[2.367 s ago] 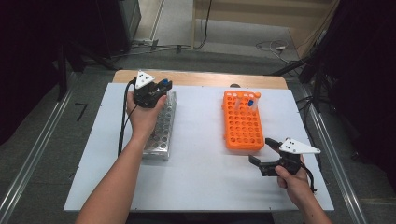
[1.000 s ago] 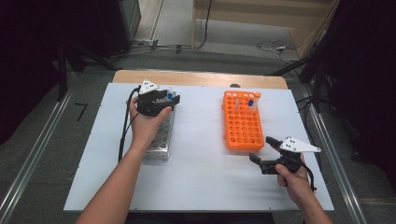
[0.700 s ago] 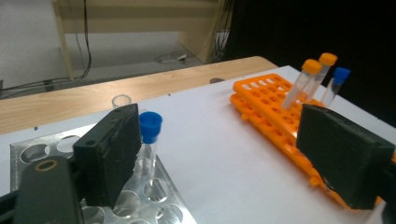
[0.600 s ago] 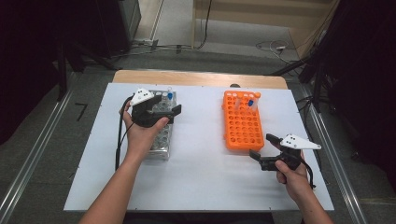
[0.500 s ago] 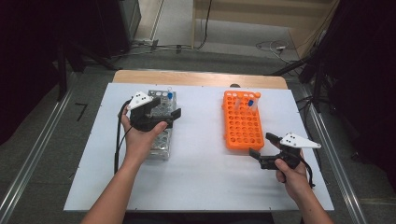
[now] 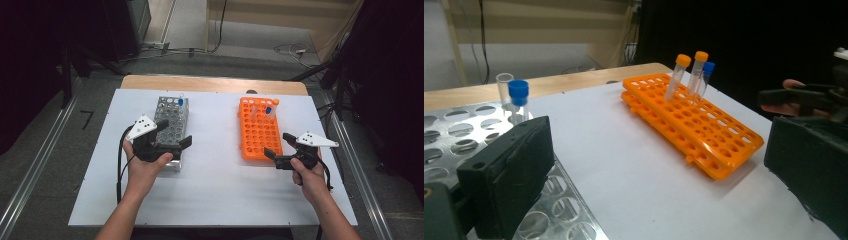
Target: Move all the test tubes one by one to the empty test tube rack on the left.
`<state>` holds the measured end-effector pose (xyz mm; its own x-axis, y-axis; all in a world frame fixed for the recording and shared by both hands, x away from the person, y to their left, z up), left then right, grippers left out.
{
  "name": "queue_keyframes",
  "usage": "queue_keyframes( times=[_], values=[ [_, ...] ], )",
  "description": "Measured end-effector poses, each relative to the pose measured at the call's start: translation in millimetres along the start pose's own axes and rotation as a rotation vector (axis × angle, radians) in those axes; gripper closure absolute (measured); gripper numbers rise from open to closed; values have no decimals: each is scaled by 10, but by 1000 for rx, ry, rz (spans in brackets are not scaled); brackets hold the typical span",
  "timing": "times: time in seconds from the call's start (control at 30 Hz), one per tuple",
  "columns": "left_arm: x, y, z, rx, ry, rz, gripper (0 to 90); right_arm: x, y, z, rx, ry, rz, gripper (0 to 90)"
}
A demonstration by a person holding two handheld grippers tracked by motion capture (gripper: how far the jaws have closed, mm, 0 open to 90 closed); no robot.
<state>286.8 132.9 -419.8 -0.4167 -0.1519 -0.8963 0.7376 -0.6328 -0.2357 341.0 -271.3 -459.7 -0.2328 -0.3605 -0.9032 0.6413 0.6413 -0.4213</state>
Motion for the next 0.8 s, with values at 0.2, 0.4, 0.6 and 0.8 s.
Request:
queue_keyframes(
  times=[0.2, 0.4, 0.6, 0.8],
  values=[
    [113, -23, 33, 14, 4, -19, 0, -68, 151, 112, 16, 4, -17, 19],
    [182, -35, 38, 18, -1, -26, 0, -81, 308, 228, -12, 46, -24, 39],
    [223, -13, 41, 20, -2, -41, 0, -84, 472, 345, 8, 91, -44, 151],
    [238, 0, 58, 24, -4, -47, 0, -132, 616, 453, 28, 78, -65, 340]
  ],
)
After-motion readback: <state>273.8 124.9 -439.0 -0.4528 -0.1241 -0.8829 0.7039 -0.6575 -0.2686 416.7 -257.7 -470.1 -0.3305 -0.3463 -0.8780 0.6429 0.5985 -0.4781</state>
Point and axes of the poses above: each handheld gripper's, and its own axes: y roughly forward along the jaws, x roughly out of its underside, z roughly to its right, the point moved 2 cm from there along y, roughly forward along the jaws, and after that the axes turned 10 degrees about -y, right-handed, at the moved point
